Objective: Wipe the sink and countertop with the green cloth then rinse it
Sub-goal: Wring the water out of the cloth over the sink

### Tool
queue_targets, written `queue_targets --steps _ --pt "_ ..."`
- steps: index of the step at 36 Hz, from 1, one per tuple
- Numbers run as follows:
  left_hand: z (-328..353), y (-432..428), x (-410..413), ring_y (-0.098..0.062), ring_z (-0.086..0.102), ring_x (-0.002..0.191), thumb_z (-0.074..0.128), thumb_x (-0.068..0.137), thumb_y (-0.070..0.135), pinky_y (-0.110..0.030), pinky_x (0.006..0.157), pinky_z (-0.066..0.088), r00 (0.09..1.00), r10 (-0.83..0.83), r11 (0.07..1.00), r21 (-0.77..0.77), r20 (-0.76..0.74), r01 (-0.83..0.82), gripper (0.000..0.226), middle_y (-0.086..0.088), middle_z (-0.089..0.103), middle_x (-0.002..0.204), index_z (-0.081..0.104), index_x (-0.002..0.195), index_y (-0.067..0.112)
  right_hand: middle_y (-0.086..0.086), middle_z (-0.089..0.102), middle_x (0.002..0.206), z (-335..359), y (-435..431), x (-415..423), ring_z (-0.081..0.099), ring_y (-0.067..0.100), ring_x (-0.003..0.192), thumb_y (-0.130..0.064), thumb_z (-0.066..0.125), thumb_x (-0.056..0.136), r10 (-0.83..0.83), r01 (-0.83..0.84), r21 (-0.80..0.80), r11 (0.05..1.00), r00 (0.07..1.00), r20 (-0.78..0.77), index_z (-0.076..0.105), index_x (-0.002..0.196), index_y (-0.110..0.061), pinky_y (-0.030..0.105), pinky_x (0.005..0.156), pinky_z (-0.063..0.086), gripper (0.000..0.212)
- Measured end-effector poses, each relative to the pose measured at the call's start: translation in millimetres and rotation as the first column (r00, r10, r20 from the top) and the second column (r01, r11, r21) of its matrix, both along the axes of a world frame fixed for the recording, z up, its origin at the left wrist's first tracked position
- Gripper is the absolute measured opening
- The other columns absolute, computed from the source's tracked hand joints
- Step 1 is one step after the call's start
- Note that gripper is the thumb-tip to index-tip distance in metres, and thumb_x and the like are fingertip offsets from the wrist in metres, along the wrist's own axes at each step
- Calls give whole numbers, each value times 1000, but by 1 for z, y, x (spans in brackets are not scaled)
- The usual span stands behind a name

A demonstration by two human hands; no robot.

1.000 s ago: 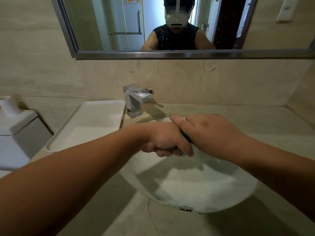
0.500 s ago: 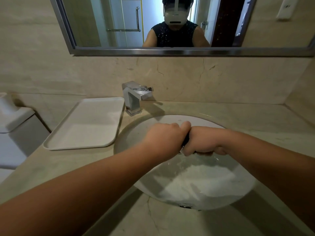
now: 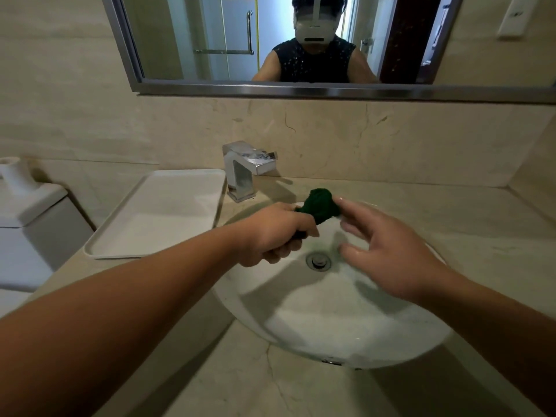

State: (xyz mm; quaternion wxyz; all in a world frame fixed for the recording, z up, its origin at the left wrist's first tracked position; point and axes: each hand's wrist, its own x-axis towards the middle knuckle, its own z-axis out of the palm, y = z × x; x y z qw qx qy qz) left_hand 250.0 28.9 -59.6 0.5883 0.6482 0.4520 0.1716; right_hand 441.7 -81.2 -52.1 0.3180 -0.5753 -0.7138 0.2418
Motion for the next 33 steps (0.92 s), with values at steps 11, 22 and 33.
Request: queue_targets --steps 11,22,33 --pt "10 -6 -11 -7 24 40 64 93 29 -18 35 18 732 -491 503 -532 473 681 19 4 46 56 55 90 12 1 4 175 -5 24 33 6 40 160 -1 66 87 -267 -596 593 541 547 794 7 167 -21 62 126 9 101" --pt "12 -5 -10 -8 22 40 69 92 21 -17 36 19 659 -594 399 -543 461 739 16 3 30 57 59 82 13 14 61 95 26 39 -6 51 29 72 -11 54 100 -23 -641 502 581 604 797 60 135 -8 43 53 44 36" --pt "17 -17 14 -16 34 40 60 91 16 -23 42 25 900 -253 958 35 -355 283 32 1 43 47 47 62 13 0 47 66 20 49 -23 34 27 48 -14 66 84 -153 -260 284 923 430 890 43 83 -22 25 45 15 25"
